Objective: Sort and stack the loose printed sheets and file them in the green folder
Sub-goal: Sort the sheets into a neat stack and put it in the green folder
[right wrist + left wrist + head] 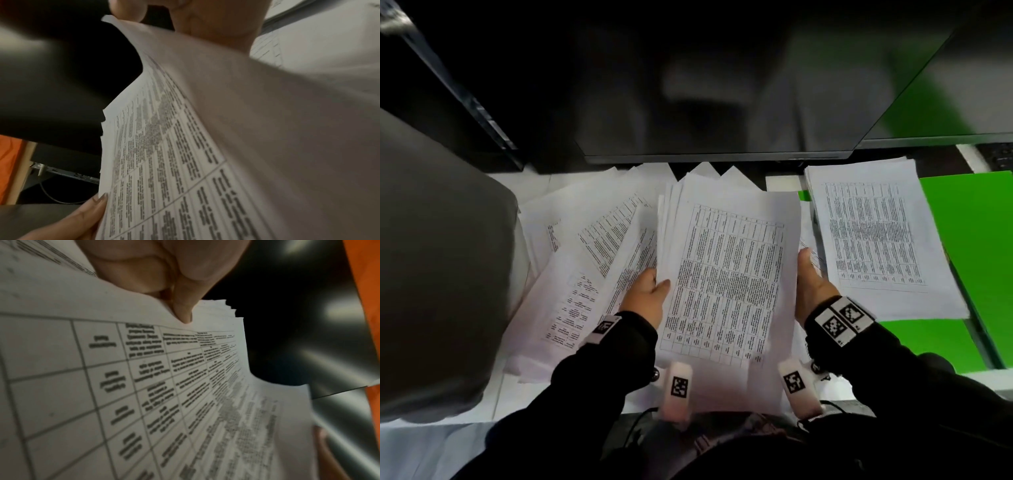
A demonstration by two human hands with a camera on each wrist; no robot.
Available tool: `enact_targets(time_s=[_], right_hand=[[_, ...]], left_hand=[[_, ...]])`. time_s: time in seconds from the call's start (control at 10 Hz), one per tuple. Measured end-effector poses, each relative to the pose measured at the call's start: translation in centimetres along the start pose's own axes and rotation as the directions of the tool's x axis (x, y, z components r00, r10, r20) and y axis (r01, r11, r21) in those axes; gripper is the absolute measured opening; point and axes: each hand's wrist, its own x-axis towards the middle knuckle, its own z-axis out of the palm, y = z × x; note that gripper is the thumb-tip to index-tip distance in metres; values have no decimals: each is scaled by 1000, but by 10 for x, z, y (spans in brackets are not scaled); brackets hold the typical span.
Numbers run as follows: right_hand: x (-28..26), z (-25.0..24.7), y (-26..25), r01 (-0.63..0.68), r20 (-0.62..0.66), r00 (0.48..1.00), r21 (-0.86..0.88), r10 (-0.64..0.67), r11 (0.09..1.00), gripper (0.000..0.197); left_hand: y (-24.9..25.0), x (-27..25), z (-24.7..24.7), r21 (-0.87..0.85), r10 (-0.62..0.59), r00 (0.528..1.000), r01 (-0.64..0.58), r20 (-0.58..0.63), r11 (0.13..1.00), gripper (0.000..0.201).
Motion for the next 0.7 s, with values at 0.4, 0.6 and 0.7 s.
enact_targets(time_s=[0.4, 0.6, 0.7], right_hand=[[14, -29, 17, 42, -46, 993, -720, -108, 693, 51], [19, -44, 22, 44, -38, 996, -563, -79, 825, 62], [30, -49, 30, 18, 3, 1000, -442, -19, 897, 77]], left_hand=[[-9, 14, -22, 203, 70, 988, -40, -141, 978, 17], [-33, 41, -69, 200, -196, 969, 224, -149, 954, 40], [-34, 32, -63, 327, -2, 994, 39, -113, 944, 15]])
